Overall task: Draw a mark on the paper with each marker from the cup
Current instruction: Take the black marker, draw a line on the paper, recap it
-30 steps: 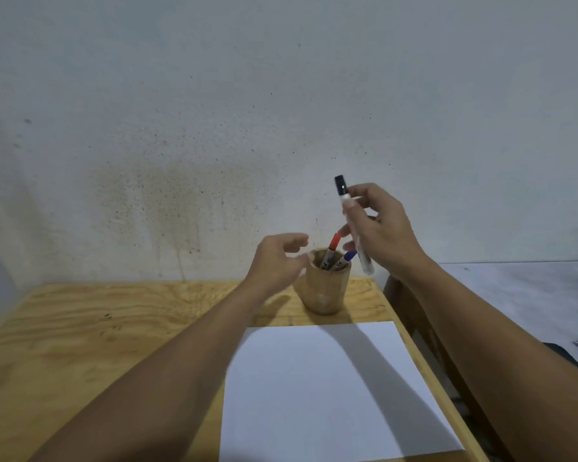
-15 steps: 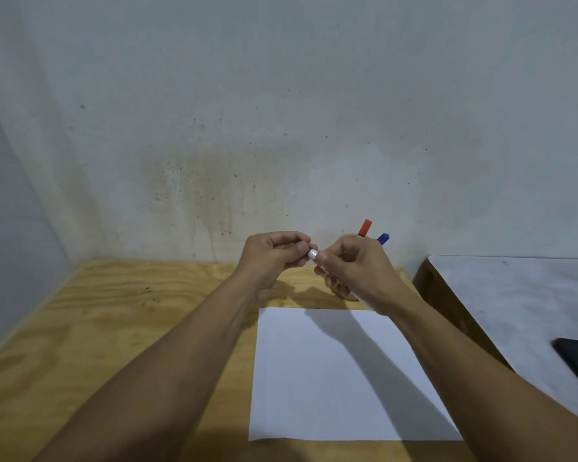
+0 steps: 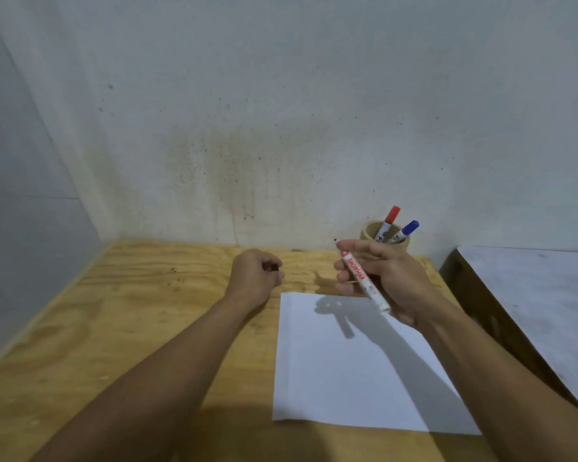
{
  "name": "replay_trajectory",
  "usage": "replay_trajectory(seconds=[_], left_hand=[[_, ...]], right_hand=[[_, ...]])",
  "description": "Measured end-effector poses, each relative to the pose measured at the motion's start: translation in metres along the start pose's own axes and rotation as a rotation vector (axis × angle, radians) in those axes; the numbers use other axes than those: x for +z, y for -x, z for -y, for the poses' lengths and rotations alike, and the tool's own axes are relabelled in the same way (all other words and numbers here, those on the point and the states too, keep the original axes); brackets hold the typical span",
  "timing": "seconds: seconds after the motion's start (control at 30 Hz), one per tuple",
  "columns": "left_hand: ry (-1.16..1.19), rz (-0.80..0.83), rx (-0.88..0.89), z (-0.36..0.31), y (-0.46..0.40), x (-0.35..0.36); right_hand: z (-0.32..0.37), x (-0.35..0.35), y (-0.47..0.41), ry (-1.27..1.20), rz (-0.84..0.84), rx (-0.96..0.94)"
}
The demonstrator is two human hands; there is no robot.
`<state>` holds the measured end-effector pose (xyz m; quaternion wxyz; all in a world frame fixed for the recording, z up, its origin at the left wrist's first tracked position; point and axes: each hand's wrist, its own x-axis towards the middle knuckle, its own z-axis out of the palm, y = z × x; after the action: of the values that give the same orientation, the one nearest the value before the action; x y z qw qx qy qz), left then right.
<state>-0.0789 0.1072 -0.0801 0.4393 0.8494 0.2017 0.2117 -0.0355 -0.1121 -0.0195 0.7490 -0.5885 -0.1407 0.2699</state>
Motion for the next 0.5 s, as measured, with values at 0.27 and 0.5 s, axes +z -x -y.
replay_trajectory(seconds=[0.27, 0.5], left_hand=[[-0.152, -0.011, 0.031, 0.013, -0.004, 0.006], [-0.076, -0.15, 0.097, 0.014, 0.02, 0.003]], right_hand=[[-0.024, 0.002, -0.01, -0.051, -0.028, -0.102], [-0.051, 0.013, -0.023, 0.244, -0.199, -0.167]])
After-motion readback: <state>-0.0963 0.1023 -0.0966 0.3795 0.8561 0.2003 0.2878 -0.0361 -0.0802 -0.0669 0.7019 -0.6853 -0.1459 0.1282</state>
